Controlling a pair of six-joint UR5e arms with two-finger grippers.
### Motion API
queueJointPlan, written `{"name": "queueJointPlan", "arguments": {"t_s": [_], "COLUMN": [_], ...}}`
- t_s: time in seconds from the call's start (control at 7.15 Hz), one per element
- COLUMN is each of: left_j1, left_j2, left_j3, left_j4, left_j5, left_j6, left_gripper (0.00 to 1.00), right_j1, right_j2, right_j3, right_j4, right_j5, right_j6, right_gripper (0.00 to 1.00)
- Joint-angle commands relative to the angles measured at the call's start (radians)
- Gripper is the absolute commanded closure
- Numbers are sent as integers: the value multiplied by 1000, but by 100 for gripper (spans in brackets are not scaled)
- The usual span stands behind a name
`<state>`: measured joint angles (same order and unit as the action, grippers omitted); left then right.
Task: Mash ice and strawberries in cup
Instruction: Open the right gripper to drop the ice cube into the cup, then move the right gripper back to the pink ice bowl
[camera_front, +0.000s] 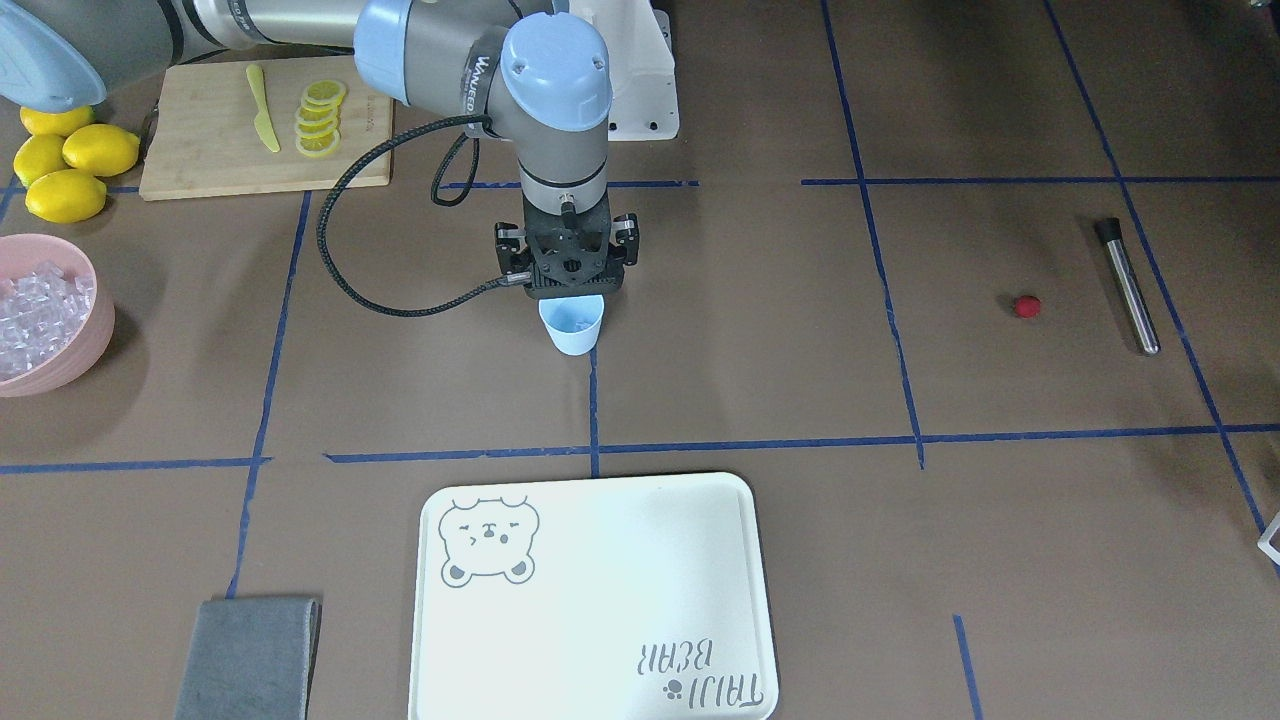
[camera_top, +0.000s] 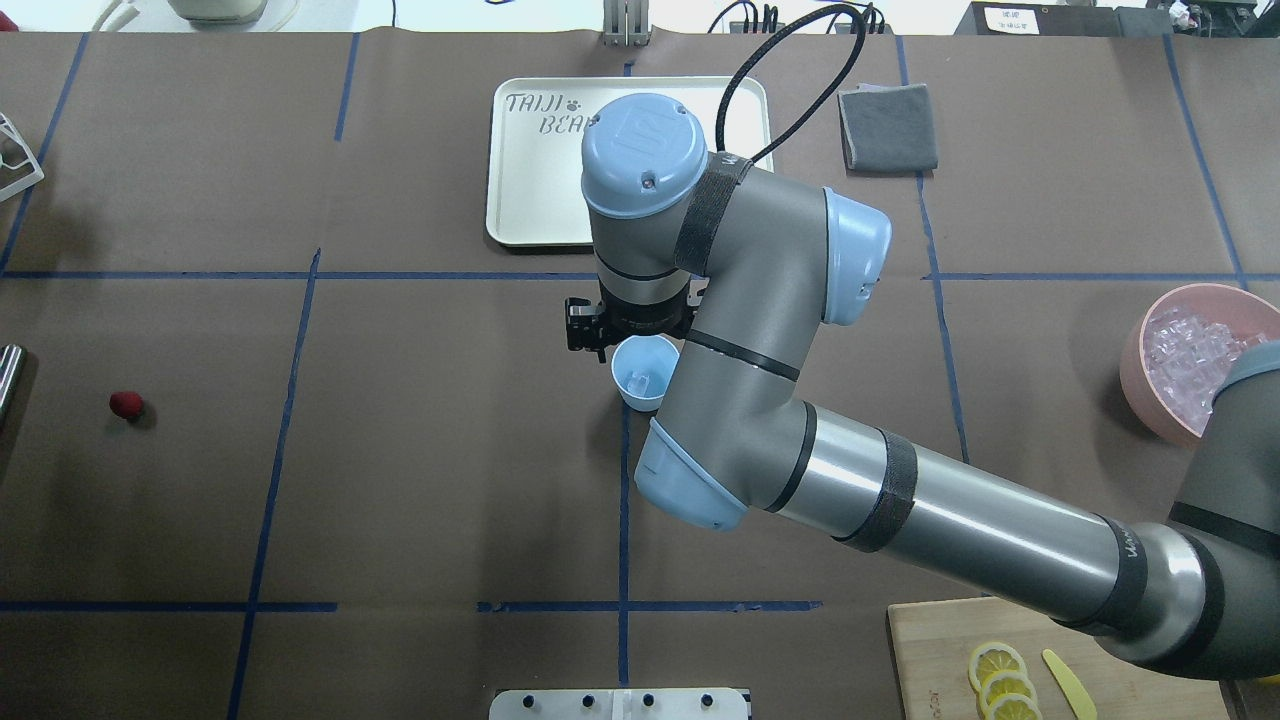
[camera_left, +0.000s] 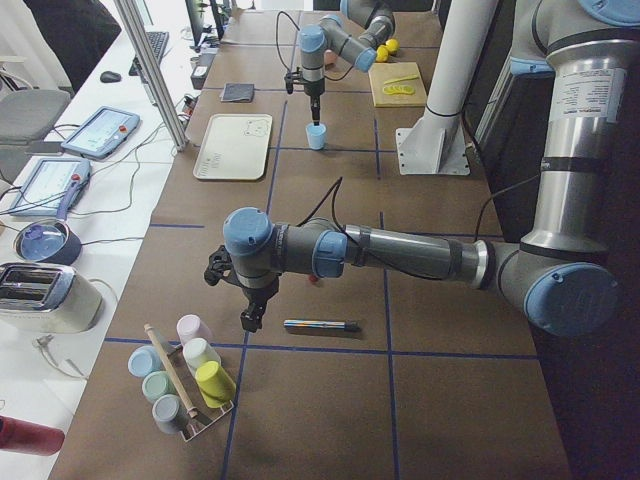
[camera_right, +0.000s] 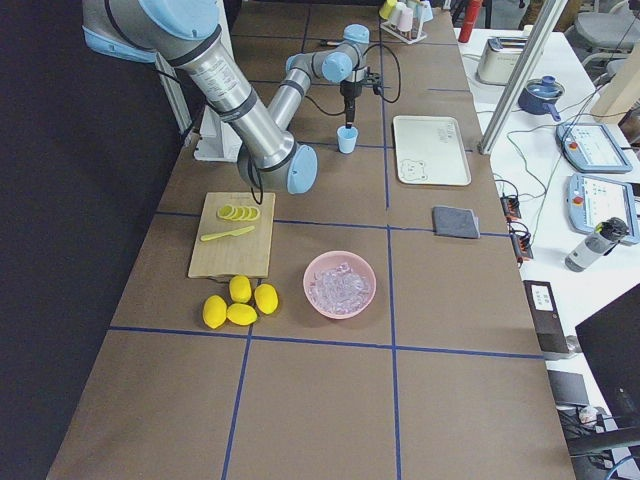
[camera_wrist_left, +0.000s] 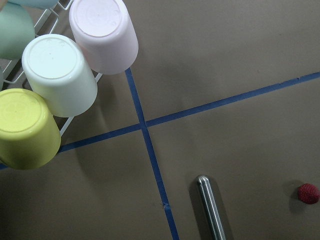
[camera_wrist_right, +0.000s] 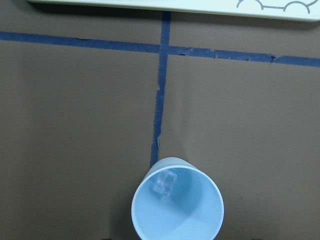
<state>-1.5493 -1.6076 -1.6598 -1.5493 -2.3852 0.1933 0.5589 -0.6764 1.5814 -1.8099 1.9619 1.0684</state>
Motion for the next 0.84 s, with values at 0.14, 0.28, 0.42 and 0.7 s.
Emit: {"name": "queueJointPlan", "arguments": {"t_s": [0.14,0.28,0.42,0.7], "left_j1": [0,0,0,0], "left_j2": [-5,-5,-3,-5], "left_j3": [0,0,0,-3], "left_j4": [0,0,0,0], "left_j5": [0,-2,-3,-5], "left_j6": [0,0,0,0], "left_gripper": [0,0,0,0], "right_j1": [65,93,167,362], "right_j2": [-35,-175,-337,-592], "right_j3": [97,264,436,586], "right_j4": [-12,-17,-19,-5], "right_j5": [27,40,55,185], "right_j6": [-1,-5,-72,-271], "right_gripper": [1,1,1,1]}}
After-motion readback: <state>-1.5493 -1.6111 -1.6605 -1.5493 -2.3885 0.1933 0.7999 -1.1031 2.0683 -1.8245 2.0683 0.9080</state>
